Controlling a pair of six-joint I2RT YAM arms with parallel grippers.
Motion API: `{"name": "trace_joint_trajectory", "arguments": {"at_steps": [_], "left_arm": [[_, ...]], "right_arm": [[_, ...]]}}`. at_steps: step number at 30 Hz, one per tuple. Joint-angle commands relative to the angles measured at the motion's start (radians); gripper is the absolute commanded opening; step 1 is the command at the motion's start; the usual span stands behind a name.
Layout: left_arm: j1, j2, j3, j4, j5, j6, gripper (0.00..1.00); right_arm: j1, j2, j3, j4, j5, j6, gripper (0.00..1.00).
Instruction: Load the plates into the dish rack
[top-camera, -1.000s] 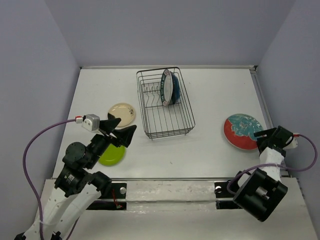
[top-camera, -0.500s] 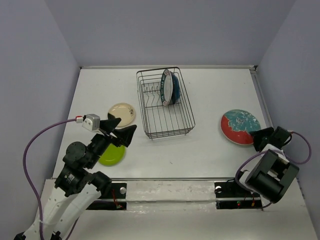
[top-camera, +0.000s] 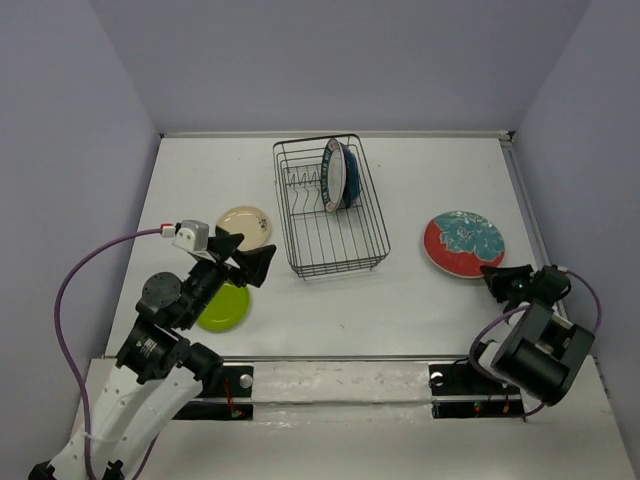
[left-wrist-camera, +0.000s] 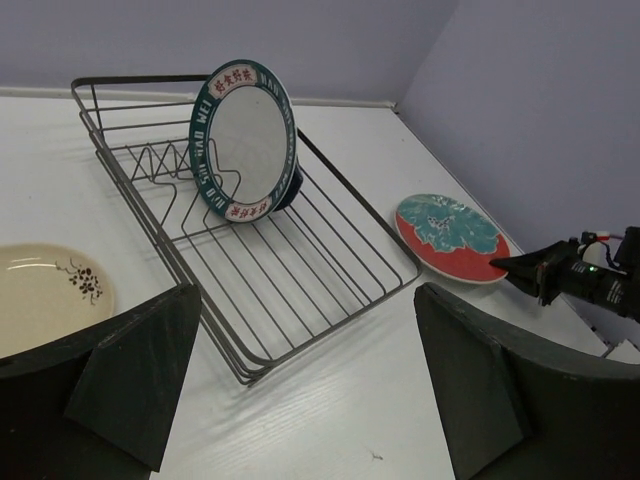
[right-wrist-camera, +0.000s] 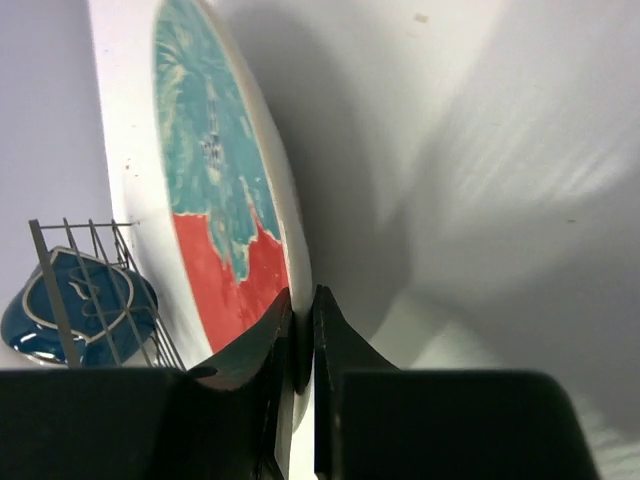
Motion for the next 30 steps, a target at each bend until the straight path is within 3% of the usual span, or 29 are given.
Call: {"name": "trace_joint_trajectory", "arguments": {"at_steps": [1,3,7,16,20,22,23,24,30], "left_arm": [[0.024,0.034,0.032,0.046,0.01,0.013,0.99],[0.035,0.049,0.033,0.05,0.019,0.013,0.99],[0.06,0.071,0.033,0.053,0.027,0.015,0.99],[0.107,0.12,0.032,0.064,0.048,0.015,0.99],[0.118,0.13,0.032,0.067,0.054,0.012,0.99],[0.121,0.127,0.032,0.067,0.053,0.012,0.99],[0.123,0.127,0.032,0.066,0.05,0.012,0.99],[0.123,0.124,0.032,0.064,0.048,0.012,0.99],[0.126,0.114,0.032,0.06,0.047,0.016,0.99]], "right_arm": [[0.068,-0.221,0.048,-0.086,0.036,-0.007,0.07],[0.158,-0.376,0.15,-0.226,0.129,-0.036,0.07],[0.339,-0.498,0.39,-0.396,0.341,-0.111,0.07],[0.685,-0.349,0.908,-0.548,0.698,-0.291,0.07],[0.915,-0.146,1.226,-0.628,0.893,-0.404,0.07],[1.156,-0.002,1.406,-0.668,1.066,-0.545,0.07],[1.158,-0.001,1.407,-0.677,1.118,-0.546,0.07],[1.243,0.098,1.523,-0.685,1.154,-0.606,0.07],[1.435,0.468,1.974,-0.769,1.378,-0.783,0.07]]}}
